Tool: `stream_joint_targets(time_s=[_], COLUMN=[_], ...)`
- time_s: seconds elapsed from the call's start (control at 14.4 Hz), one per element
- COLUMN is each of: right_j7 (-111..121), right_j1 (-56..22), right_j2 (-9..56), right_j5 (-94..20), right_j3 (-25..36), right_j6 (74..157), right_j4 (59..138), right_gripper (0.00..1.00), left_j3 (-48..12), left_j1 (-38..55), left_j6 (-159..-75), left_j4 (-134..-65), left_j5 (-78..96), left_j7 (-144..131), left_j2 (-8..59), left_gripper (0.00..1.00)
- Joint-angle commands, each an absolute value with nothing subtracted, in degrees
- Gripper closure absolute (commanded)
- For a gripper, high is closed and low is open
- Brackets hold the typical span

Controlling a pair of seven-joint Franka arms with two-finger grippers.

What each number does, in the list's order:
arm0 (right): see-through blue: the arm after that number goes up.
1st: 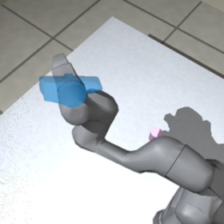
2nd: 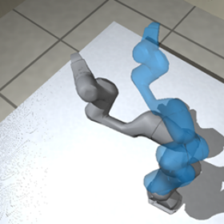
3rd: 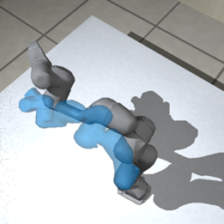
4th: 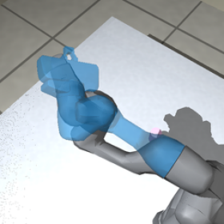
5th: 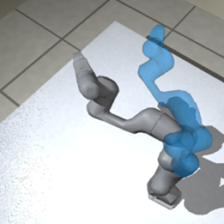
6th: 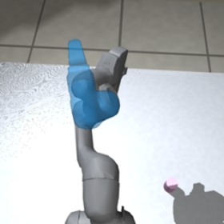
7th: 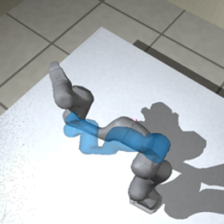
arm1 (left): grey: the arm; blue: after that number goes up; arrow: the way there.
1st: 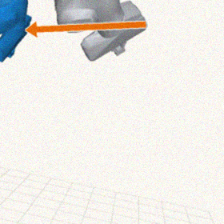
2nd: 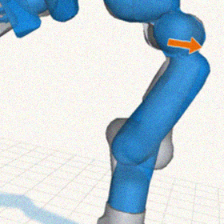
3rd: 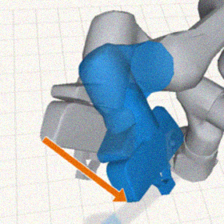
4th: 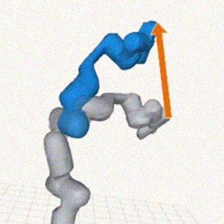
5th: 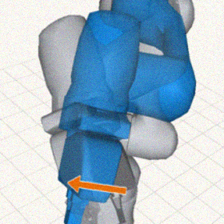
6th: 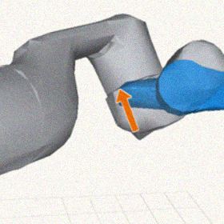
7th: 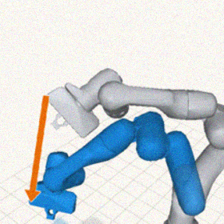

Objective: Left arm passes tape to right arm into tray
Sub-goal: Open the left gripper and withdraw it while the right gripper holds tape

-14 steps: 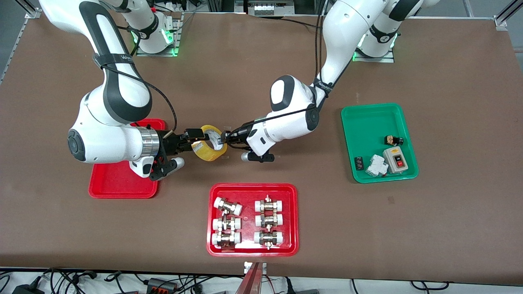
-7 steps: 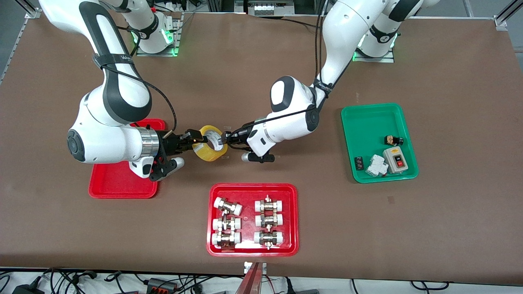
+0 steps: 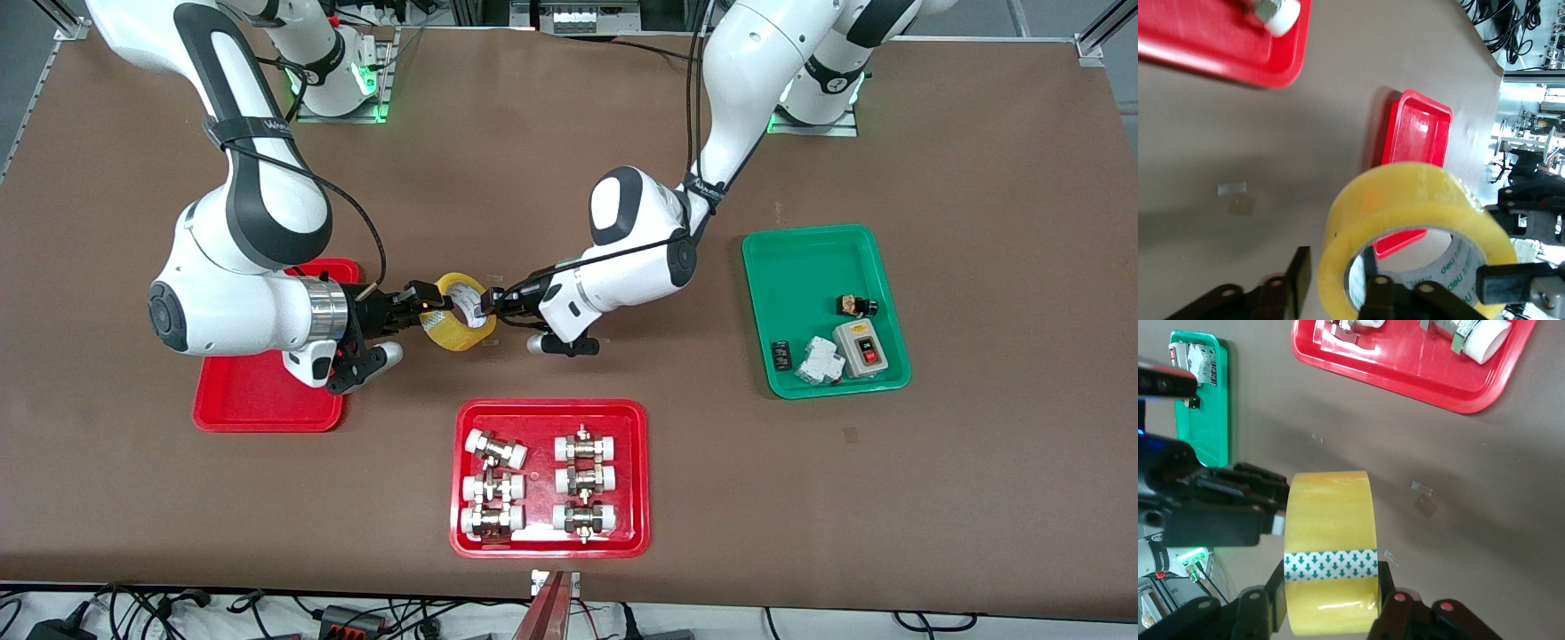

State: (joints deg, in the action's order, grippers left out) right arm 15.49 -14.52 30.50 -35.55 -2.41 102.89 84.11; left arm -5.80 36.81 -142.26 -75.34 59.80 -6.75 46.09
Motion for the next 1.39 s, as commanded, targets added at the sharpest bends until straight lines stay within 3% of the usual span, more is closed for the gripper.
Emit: stream_joint_targets(time_s=[0.0, 0.14, 0.28, 0.49, 0.69, 1.04, 1.32], right_j7=[15.56, 15.47, 15.38, 15.56, 16.87, 18.55, 22.39], right_j1=[-14.94, -14.94, -14.77, -14.33, -8.20, 5.51, 16.42], right_j2=[30.85, 30.85, 30.85, 30.76, 30.94, 31.73, 36.46], right_j5=[-36.30, -36.30, -36.21, -35.95, -33.85, -32.25, -35.31], right_j3=[-2.20, -2.20, -2.20, -1.67, -1.49, -1.58, -1.76], right_j6=[102.30, 102.30, 102.30, 102.22, 100.73, 95.12, 86.59], right_j4=[82.79, 82.79, 82.79, 82.79, 83.32, 86.39, 86.40], right_gripper=[0.87, 0.87, 0.87, 0.87, 0.88, 0.87, 0.87], left_j3=[-5.88, -5.28, -5.10, -5.54, -5.71, -4.23, -3.87], left_j1=[31.58, 25.70, 15.78, 10.81, 6.86, 5.98, 5.63], left_j6=[-140.38, -129.09, -111.88, -104.17, -89.00, -66.23, -62.50], left_j4=[-74.62, -76.71, -76.21, -73.48, -71.90, -58.22, -56.42], left_j5=[56.52, 56.43, 49.19, 28.26, 18.23, -2.27, -9.23], left_j7=[-2.82, -2.29, 4.70, 17.64, 19.94, 19.33, 17.33], left_j2=[44.57, 41.24, 39.12, 34.12, 30.69, 23.65, 19.54], left_gripper=[0.00, 0.00, 0.00, 0.00, 0.00, 0.00, 0.00])
